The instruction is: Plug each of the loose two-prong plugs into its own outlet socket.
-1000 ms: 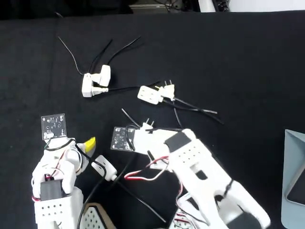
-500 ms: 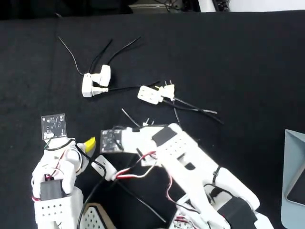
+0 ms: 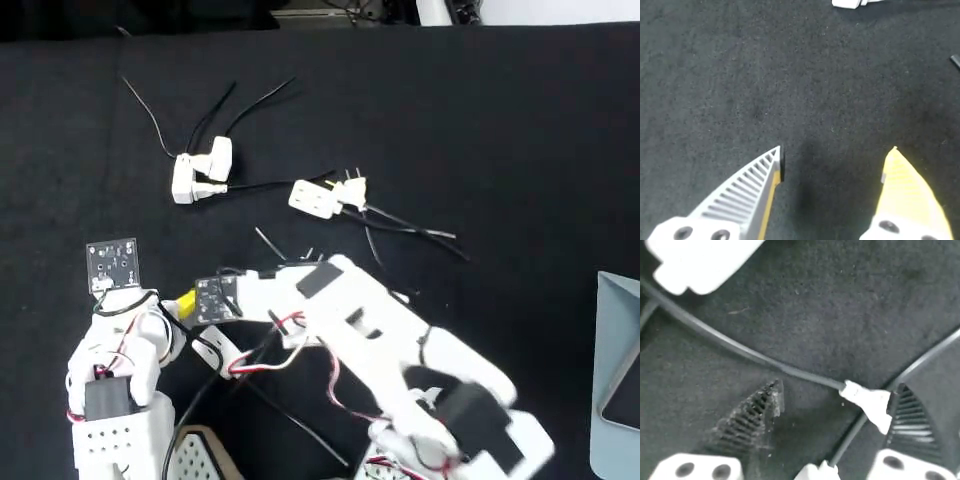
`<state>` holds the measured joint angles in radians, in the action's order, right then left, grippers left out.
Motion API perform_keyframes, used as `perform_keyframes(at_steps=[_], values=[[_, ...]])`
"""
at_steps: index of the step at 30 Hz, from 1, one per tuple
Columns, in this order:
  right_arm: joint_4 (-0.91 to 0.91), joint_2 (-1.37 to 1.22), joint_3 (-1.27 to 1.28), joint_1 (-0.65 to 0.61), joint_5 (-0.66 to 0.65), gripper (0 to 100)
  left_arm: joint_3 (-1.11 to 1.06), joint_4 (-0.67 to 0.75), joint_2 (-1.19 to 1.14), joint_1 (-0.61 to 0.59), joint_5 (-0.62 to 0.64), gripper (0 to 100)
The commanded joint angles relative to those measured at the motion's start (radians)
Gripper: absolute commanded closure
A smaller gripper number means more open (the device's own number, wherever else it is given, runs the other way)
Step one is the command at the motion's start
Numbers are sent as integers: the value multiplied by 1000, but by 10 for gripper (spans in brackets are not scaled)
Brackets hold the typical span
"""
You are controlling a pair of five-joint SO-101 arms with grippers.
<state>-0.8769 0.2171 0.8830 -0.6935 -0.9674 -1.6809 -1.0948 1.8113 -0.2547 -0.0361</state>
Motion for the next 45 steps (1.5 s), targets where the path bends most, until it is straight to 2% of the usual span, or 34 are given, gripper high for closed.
perform_keyframes(at_steps=[1, 4, 9, 14, 24, 29, 39, 45], values=[[41, -74, -88, -14, -14, 687, -19, -12, 2, 8, 6, 682], [48, -150, -122, -14, -14, 756, -19, -12, 2, 8, 6, 682], [49, -206, -159, -12, -8, 989, -19, -12, 2, 8, 6, 682], [35, -205, -208, -8, 66, 986, -19, -12, 2, 12, 6, 682], [-190, -205, -397, -6, 244, 987, -19, -12, 2, 8, 6, 682], [-262, -205, -481, -2, 385, 987, -19, -12, 2, 8, 6, 682], [-273, -205, -572, 106, 664, 987, -19, -12, 2, 8, 6, 682], [-325, -205, -616, 112, 845, 987, -19, -12, 2, 8, 6, 682]])
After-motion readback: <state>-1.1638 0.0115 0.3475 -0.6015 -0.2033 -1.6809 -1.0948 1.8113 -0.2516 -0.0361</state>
